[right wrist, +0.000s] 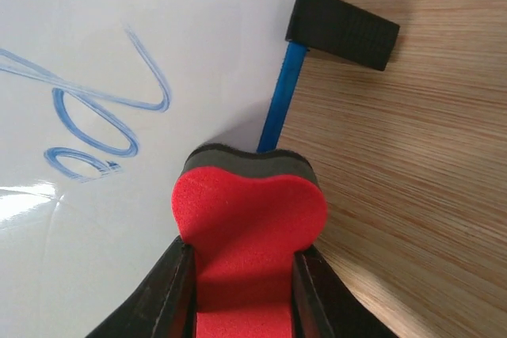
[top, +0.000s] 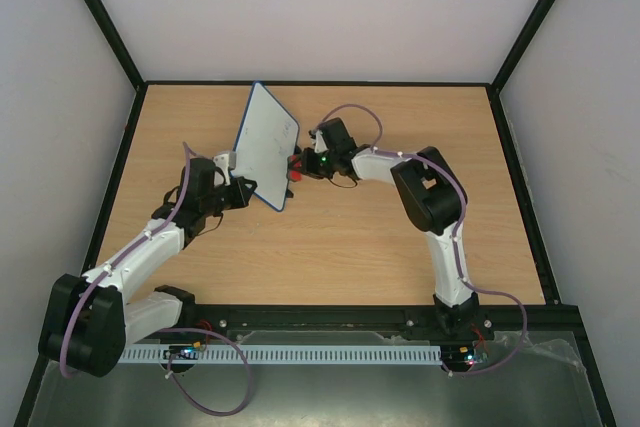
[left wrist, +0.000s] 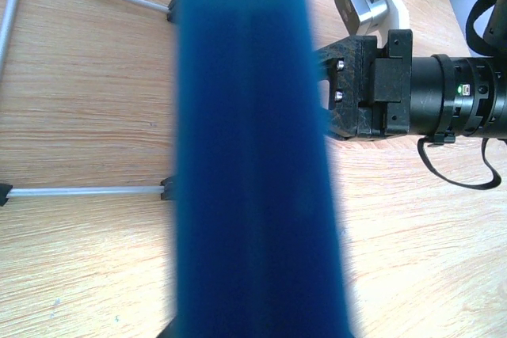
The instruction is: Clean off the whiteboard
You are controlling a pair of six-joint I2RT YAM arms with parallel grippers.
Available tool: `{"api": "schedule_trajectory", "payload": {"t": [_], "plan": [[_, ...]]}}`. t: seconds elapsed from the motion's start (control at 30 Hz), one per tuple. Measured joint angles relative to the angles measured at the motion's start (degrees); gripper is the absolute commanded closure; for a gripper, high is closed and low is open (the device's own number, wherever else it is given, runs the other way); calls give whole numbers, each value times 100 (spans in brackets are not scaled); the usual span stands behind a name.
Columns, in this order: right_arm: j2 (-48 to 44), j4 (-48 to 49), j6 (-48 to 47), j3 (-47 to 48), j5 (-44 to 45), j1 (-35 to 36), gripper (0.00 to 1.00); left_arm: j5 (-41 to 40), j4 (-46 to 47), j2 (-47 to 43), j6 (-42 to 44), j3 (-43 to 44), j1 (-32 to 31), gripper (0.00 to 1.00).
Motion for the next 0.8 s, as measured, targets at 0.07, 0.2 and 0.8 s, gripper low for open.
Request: {"api": "schedule_trajectory", "payload": {"t": [0.07,0.2,0.8], "plan": [[-4,-120,-42,81,33,28,98,-4,-2,0,0,0,0,98],[-92,-286,-70,254,28,140,98,-13,-2,0,-2,0,0,97],[280,-227,-96,870,-328,-9,98,-46,-9,0,-144,0,20,98]]}}
